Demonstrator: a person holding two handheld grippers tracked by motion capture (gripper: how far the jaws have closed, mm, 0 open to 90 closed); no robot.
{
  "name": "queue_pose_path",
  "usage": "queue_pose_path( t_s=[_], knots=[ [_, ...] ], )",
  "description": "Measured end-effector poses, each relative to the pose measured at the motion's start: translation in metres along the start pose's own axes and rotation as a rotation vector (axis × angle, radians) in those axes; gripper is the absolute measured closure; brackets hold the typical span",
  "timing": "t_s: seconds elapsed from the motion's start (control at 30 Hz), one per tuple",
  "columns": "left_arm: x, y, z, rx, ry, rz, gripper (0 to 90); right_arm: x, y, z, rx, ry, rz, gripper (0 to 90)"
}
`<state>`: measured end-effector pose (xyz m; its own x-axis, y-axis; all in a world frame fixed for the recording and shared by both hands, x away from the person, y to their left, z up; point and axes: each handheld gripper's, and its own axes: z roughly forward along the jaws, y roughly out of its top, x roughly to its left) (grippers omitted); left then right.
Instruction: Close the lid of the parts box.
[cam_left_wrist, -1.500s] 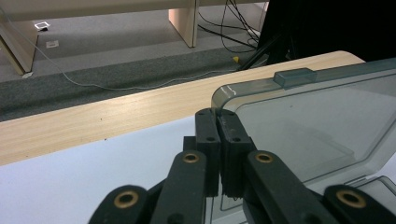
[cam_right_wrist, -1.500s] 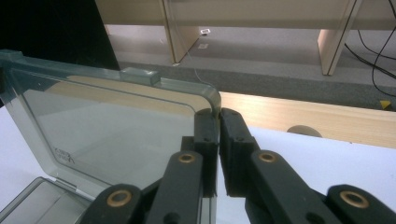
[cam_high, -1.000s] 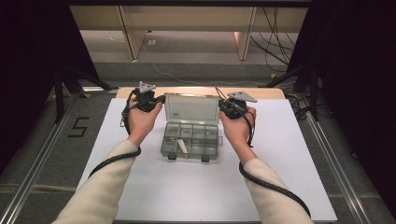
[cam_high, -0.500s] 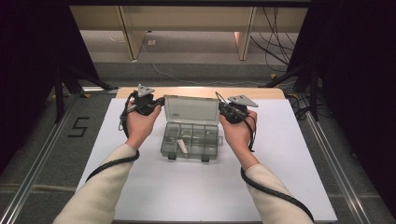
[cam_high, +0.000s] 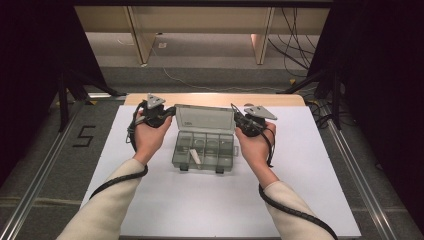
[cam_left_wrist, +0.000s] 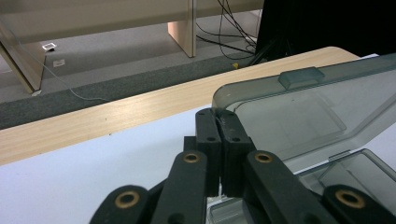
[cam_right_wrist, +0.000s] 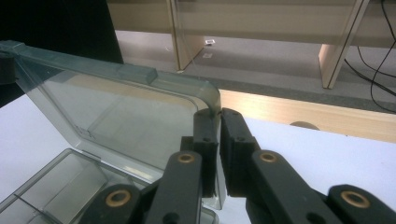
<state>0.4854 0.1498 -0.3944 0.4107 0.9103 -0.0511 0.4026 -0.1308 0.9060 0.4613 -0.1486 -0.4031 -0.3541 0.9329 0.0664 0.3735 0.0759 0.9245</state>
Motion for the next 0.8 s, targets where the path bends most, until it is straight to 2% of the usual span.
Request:
queue_pose_path(
  t_s=[0.3, 0.43, 0.63, 0.8],
  knots=[
    [-0.001, -0.005, -0.005, -0.008, -0.002, 0.009, 88.0, 0.002, -0.003, -0.004, -0.002, -0.011, -0.015, 86.1],
    [-0.002, -0.007, -0.007, -0.012, -0.001, 0.016, 88.0, 0.004, -0.005, -0.005, -0.011, -0.005, -0.002, 86.1],
    [-0.003, -0.009, -0.009, -0.020, -0.001, 0.024, 88.0, 0.005, -0.006, -0.009, 0.004, -0.004, -0.010, 86.1],
    [-0.004, -0.012, -0.012, -0.023, -0.004, 0.031, 87.9, 0.005, -0.008, -0.010, -0.010, -0.001, -0.028, 86.1]
  ],
)
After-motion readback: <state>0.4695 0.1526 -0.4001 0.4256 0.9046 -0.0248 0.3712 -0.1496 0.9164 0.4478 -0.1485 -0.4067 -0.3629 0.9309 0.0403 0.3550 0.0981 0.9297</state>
